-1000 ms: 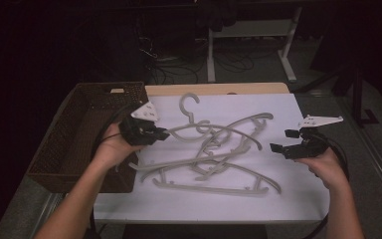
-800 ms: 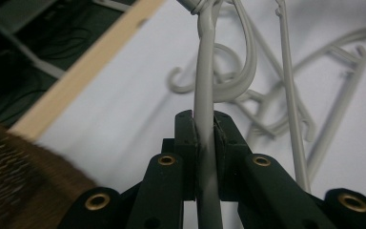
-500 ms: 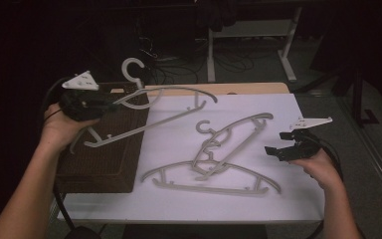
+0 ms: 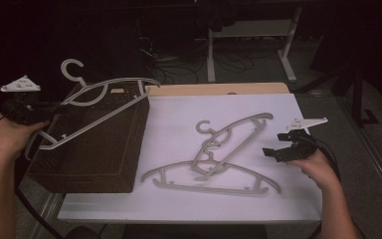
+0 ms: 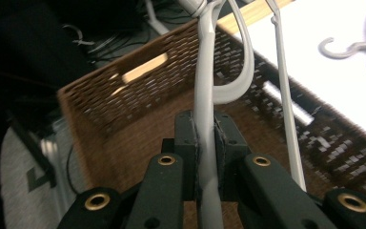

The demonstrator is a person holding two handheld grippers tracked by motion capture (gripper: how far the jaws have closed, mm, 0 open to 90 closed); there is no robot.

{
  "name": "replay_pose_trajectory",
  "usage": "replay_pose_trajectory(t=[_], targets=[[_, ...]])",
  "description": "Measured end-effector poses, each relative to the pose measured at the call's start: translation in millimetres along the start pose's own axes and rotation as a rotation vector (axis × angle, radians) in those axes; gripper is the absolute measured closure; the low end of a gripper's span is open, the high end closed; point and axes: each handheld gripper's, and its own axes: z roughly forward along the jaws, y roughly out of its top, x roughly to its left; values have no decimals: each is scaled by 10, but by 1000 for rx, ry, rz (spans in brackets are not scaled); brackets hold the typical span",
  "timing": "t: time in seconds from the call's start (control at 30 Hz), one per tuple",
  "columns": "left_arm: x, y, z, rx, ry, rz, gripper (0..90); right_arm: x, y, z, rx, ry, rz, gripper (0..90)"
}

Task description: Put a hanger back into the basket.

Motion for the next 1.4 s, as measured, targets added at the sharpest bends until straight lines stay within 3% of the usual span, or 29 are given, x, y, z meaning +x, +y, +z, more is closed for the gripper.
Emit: replay_pose_trajectory(t=[0.33, 0.5, 0.73, 0.8, 1.03, 1.17, 1.2, 1.27, 1.4], targets=[[235, -231, -30, 79, 123, -27, 825, 4, 0, 18, 7, -1, -6, 121], [231, -291, 97, 107, 113, -28, 825, 9, 3, 29, 11, -1, -9, 121], [157, -366, 430, 147, 101, -26, 825, 9, 2, 27, 11, 1, -9, 121], [130, -402, 548, 163, 104, -37, 824, 7, 0, 27, 12, 2, -8, 121], [69, -516, 733, 191, 104, -75, 821, 18, 6, 36, 14, 4, -15, 121], [83, -601, 789, 214, 71, -108, 806, 24, 8, 39, 15, 3, -20, 121], [93, -616, 790, 213, 56, -118, 769, 26, 9, 40, 16, 4, -21, 121], [118, -637, 782, 205, 63, -142, 679, 39, 14, 52, 21, 5, -26, 121], [152, -653, 768, 190, 48, -160, 627, 60, 31, 65, 24, 7, -28, 121]])
